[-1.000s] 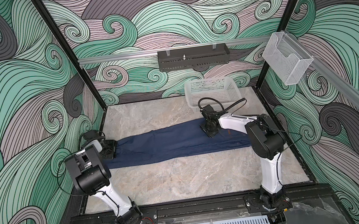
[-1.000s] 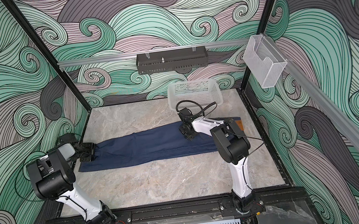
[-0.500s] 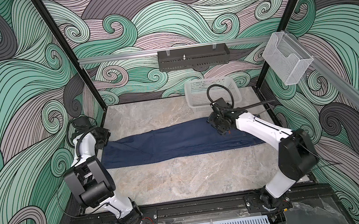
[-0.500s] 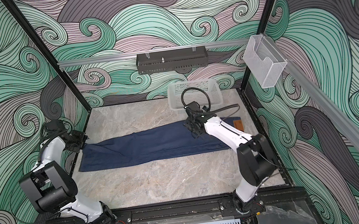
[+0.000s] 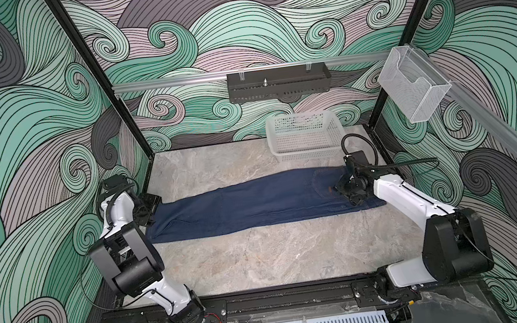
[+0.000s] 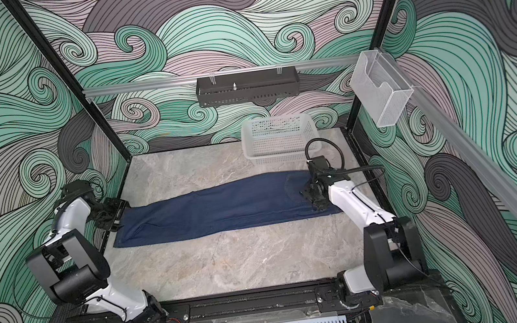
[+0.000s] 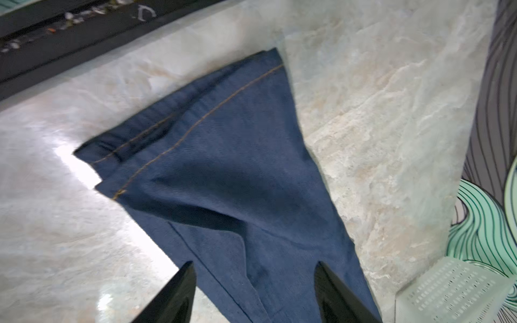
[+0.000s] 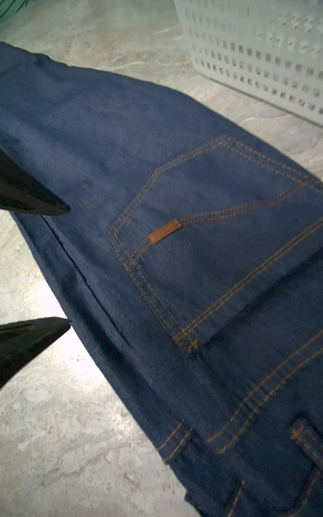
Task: Fold and stack the trousers
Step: Smooth out the trousers at the center of the table.
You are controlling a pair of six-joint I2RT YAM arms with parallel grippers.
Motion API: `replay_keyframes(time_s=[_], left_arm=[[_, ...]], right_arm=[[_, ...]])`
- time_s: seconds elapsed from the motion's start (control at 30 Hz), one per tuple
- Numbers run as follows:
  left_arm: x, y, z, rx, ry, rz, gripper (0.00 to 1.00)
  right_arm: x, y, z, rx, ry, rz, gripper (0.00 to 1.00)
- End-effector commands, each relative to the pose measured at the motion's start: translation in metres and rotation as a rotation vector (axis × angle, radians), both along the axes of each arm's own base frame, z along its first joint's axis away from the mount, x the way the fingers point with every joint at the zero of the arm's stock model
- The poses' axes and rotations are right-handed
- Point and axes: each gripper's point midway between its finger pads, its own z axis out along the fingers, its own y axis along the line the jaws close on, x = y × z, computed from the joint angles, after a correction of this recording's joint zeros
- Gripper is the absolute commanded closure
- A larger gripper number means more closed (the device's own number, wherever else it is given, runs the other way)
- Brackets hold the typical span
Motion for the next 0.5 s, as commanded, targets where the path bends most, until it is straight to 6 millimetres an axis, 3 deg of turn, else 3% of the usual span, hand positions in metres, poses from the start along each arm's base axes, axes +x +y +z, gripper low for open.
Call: replay_keyframes(time_s=[0.0,0.17,0.47], left_arm=[[-0.037,0.012,-0.009,0.003,0.133,0.056,0.28],[-0.061,0.024,-0.038,-0.075,0.134,0.203,0.28],[-0.064,0.031,-0.067,-0.086,0.133,0.32,0.3]], right_arm=[[-0.008,0.002,-0.011,0.02,0.05,0.048,0.41],[-0.006,0.005,-0.019,0.036,0.071,0.064,0.41],[-0.002,0.007,-0.02,0.047,0.073,0.076,0.42]])
